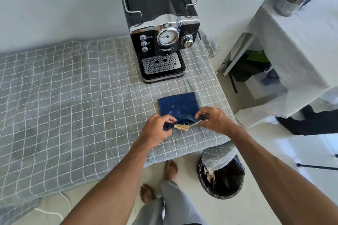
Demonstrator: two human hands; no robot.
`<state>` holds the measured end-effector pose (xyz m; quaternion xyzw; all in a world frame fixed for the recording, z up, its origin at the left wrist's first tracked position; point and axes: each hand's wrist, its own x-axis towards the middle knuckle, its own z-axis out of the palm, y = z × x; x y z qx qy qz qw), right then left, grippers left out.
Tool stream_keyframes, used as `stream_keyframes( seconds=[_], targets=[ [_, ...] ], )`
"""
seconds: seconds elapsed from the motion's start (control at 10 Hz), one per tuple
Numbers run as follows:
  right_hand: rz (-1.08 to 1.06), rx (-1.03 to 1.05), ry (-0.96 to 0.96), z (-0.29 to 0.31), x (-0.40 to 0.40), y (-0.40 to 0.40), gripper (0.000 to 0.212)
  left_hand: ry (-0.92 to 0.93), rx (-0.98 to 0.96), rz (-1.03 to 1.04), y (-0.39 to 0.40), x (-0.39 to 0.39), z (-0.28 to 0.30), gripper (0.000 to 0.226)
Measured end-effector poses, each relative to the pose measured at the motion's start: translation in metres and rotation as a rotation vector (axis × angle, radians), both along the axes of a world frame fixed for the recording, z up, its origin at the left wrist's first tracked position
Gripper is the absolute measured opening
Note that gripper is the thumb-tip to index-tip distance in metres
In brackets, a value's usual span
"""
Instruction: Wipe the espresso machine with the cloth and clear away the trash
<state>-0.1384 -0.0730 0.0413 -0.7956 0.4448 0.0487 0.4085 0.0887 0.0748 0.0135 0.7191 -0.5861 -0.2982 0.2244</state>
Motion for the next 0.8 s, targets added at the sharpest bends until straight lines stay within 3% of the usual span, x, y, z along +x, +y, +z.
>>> stream_keyframes(
  seconds=[0.1, 0.2, 0.3, 0.5, 0.6, 0.8],
  targets=[
    [-0.088, -0.068, -0.087, -0.002, 0.009, -0.003, 0.012, 0.06, -0.012, 0.072, 0.003, -0.001, -0.007, 0.033],
    [-0.248, -0.112, -0.118, -0.007, 0.022, -0.01, 0.018, 0.065, -0.068, 0.253, -0.006, 0.003, -0.008, 0.034],
    [-0.369, -0.041, -0.011, -0.02, 0.043, -0.017, 0.044, -0.023, 0.091, 0.326, -0.025, 0.007, -0.009, 0.061],
    [-0.442, 0.005, -0.072, -0.038, 0.044, -0.028, 0.035, -0.141, 0.311, 0.204, -0.037, 0.009, -0.015, 0.109],
    [-0.385, -0.042, -0.014, -0.038, 0.04, -0.029, 0.034, -0.165, 0.297, 0.189, -0.037, 0.009, -0.015, 0.114],
    [-0.275, -0.373, 0.031, -0.039, 0.054, -0.008, 0.044, -0.167, 0.22, 0.244, -0.023, 0.03, -0.015, 0.101]
  ],
)
